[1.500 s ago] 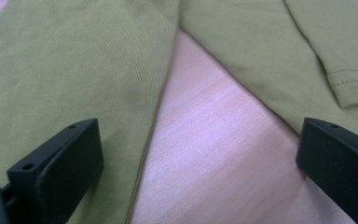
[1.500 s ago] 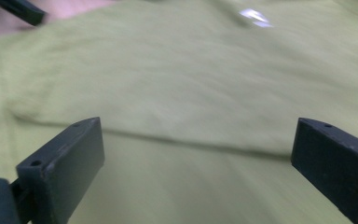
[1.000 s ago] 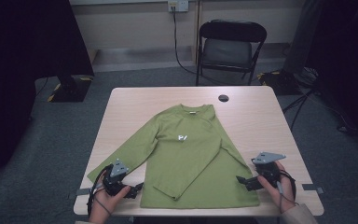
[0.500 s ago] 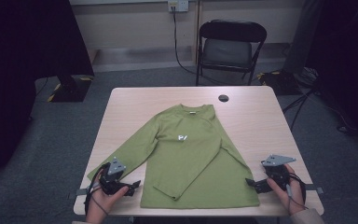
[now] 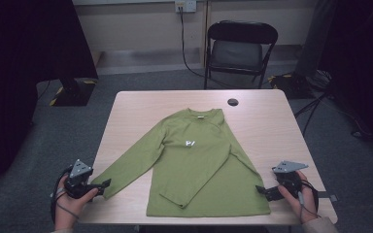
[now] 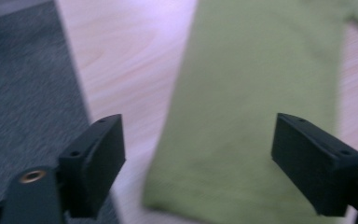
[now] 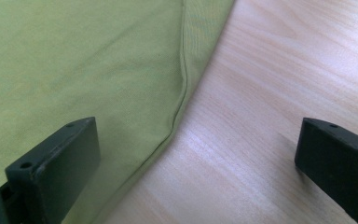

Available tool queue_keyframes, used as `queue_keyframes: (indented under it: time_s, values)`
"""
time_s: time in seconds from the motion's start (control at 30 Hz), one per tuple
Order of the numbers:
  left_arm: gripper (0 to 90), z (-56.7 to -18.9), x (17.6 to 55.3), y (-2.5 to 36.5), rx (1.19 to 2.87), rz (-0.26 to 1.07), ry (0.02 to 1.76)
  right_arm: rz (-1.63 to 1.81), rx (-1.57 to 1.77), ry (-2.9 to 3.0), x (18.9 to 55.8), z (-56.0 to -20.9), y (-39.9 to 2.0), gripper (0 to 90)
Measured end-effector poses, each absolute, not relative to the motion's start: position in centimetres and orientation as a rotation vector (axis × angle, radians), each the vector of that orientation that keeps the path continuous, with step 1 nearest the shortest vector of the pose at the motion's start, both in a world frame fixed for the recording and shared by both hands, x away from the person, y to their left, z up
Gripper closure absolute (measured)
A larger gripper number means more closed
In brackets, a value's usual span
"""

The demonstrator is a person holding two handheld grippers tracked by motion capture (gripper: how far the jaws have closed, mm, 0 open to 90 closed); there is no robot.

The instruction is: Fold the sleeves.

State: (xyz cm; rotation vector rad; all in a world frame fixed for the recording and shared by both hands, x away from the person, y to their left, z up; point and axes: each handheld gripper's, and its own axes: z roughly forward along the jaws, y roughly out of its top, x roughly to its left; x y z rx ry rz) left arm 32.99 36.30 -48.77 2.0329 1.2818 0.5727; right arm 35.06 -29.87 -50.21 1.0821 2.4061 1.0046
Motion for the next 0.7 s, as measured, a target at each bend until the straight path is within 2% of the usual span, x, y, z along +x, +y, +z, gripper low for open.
queue_keyframes:
  time_s: [0.1,0.13,0.27,0.33,0.43,0.6,0.7]
  values:
    - [26.4,-49.71,33.01,36.68,2.029,0.524,1.300,1.005,1.081,2.406,35.07,-50.22,-29.86,0.0]
    - [25.8,-49.84,32.95,36.70,2.015,0.531,1.290,1.004,1.081,2.406,35.07,-50.22,-29.86,0.0]
    - [35.6,-49.74,32.76,36.55,2.007,0.526,1.281,1.005,1.081,2.407,35.07,-50.22,-29.85,0.0]
    - [46.6,-49.62,32.68,36.46,1.986,0.528,1.317,1.004,1.082,2.407,35.07,-50.22,-29.86,0.0]
    - [56.0,-49.39,32.84,36.67,1.928,0.497,1.402,1.004,1.081,2.407,35.07,-50.22,-29.86,0.0]
    - [84.6,-49.47,33.14,36.75,1.904,0.474,1.417,1.004,1.081,2.407,35.07,-50.21,-29.85,0.0]
    - [86.9,-49.26,33.23,36.32,1.916,0.471,1.431,1.005,1.079,2.408,35.09,-50.21,-29.85,0.0]
